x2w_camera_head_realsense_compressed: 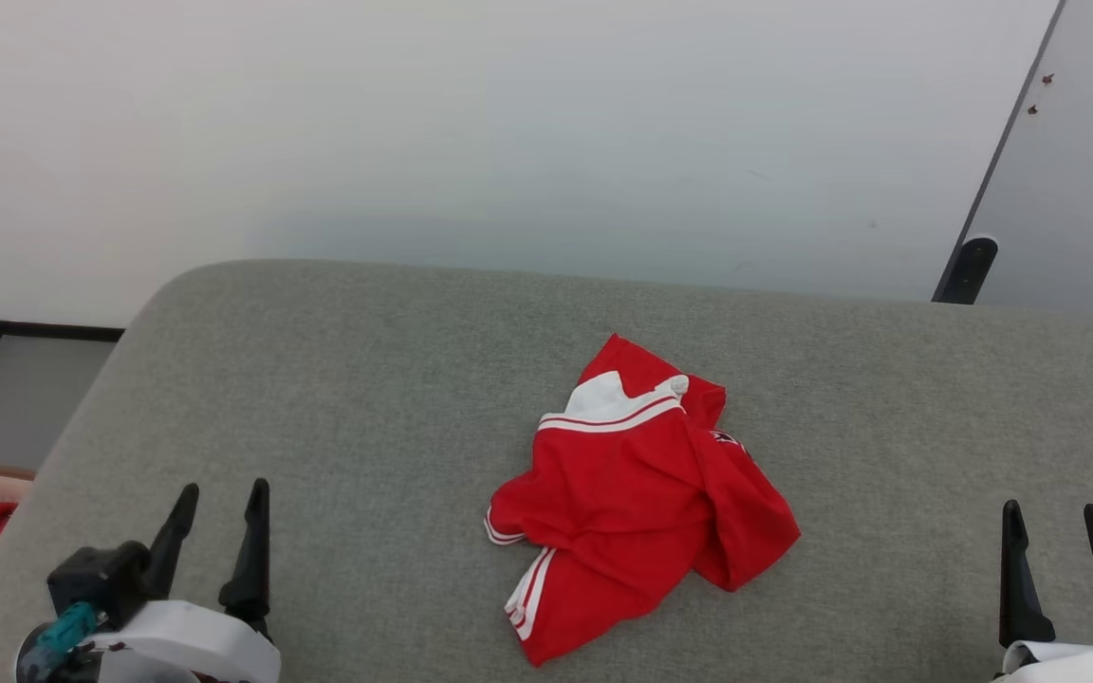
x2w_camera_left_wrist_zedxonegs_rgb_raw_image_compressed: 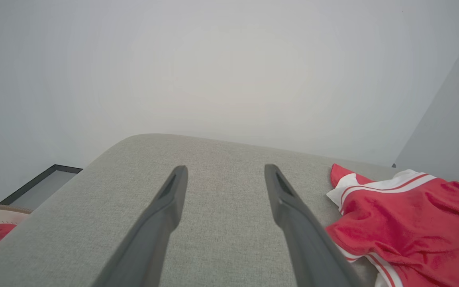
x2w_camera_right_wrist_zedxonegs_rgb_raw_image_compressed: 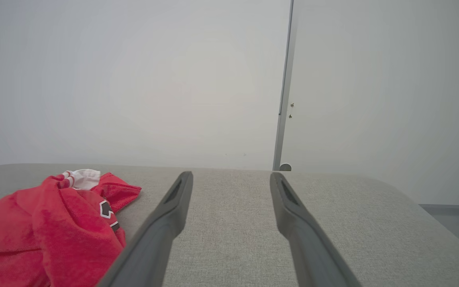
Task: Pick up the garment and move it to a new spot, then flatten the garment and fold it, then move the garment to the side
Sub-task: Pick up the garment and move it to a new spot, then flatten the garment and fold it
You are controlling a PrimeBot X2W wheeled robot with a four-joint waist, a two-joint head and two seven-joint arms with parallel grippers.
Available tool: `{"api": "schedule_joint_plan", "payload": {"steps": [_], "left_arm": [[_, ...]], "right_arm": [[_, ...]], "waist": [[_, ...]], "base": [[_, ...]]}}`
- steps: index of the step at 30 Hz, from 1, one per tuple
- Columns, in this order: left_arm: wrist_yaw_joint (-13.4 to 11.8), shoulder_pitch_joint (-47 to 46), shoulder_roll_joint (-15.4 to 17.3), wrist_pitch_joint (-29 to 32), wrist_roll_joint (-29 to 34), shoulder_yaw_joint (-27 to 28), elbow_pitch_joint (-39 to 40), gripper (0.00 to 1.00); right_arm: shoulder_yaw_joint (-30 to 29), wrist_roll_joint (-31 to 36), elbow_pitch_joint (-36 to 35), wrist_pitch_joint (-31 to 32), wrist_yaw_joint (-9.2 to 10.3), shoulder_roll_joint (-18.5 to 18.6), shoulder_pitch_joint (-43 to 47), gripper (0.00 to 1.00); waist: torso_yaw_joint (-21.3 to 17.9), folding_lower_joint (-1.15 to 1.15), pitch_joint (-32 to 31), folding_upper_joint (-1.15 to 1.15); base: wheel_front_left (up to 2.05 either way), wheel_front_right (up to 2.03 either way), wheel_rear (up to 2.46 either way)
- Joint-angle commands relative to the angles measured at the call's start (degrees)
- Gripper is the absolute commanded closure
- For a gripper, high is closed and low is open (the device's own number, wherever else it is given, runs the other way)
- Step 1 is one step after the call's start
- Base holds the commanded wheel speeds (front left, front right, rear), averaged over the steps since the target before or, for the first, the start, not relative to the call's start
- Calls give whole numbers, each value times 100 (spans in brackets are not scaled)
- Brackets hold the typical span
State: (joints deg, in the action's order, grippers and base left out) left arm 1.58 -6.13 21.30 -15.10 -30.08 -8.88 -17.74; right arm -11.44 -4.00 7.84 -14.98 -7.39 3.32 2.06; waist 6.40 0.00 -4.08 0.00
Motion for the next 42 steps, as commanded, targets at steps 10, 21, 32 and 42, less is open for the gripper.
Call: {"api": "schedule_joint_plan", "payload": {"steps": [10, 21, 32, 42], "left_arm": [[99, 74, -150, -3, 202, 181, -16, 0], [305, -195, -135, 294, 77, 11, 53, 0], [559, -1371, 313, 2953, -1059, -497, 192, 0], [396, -2840, 604, 5552, -1701, -874, -190, 0]], "right_arm": [[58, 13, -4, -30, -19, -23, 42, 0], [99, 1, -34, -30, -19, -29, -32, 0], [230, -34, -123, -31, -20, -30, -232, 0], [458, -126, -78, -31, -20, -40, -522, 0]], "waist": [[84, 0, 27, 0], [-99, 0, 129, 0], [-574, 0, 416, 0], [-1165, 0, 906, 0]], "base": [[0, 0, 0], [0, 0, 0], [0, 0, 0], [0, 0, 0]]}}
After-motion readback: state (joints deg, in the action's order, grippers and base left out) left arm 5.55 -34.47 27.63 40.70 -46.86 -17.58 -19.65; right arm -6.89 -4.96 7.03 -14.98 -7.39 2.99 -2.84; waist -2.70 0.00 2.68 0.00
